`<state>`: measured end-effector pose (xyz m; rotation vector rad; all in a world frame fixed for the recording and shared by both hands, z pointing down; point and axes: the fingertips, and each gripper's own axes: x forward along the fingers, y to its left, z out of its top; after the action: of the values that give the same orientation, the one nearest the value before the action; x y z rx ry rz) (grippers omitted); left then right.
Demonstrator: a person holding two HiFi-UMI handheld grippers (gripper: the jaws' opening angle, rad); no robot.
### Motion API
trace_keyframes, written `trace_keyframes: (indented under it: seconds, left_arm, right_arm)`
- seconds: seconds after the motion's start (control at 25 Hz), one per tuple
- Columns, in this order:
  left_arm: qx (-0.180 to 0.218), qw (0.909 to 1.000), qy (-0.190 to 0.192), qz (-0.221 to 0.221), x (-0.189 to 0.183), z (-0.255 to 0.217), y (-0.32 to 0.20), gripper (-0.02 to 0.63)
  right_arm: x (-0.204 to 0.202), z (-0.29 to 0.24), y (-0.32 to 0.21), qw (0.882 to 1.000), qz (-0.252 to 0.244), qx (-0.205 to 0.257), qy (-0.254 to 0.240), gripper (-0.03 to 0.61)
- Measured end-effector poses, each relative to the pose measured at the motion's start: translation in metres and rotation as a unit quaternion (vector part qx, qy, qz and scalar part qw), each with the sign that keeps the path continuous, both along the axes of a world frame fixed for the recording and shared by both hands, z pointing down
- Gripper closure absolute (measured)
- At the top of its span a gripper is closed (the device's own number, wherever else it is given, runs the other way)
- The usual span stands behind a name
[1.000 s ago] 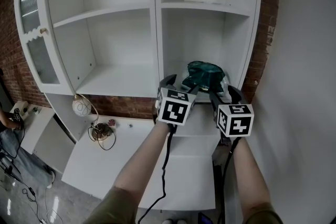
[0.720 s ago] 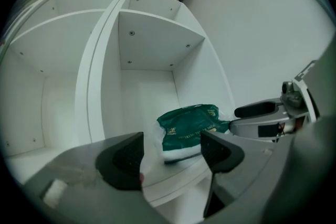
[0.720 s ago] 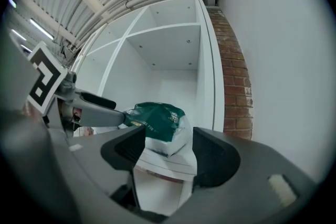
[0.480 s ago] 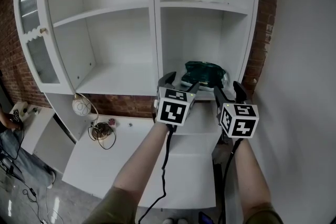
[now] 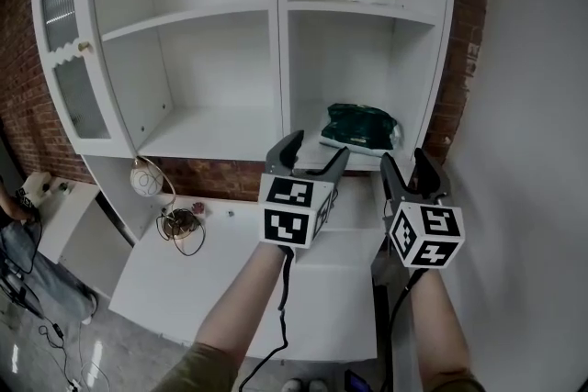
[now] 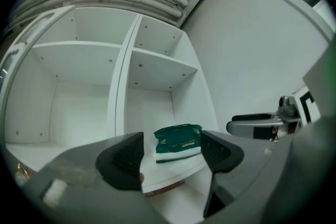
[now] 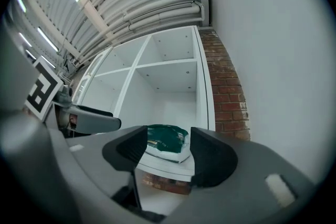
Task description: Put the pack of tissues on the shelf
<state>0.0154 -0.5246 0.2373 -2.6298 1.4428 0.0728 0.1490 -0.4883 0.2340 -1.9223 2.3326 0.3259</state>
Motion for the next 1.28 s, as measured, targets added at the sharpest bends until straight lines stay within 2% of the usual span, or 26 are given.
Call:
trace_keyframes:
  seconds: [0.24,0.6,1.0,1.28]
  left_arm:
    - [0.012,0.9998,0.016,-0.002,-0.018,0.012,0.044,0.282]
    - [0.0,0.9998,0.007,-0.019,-0.041,0.057,0.096,0.386]
    - [-0.011,0.9982,0.025,-0.053,-0.062,0.102,0.128,0.489]
    - [-0.024,0.9977,0.024,-0.059,-0.068,0.123,0.145,0.513]
  right_arm:
    - [-0.006,0.018,0.041,1.0,-0.012,-0.004,-0.004,0.351]
    - [-0.006,0.068,0.092,0.999,-0.013,-0.041,-0.024,0.416]
    - [-0.016,0.109,0.132,0.998,-0.002,-0.056,-0.028,0.491]
    - [-0.02,0.122,0.151,0.998,0.009,-0.061,-0.023,0.52]
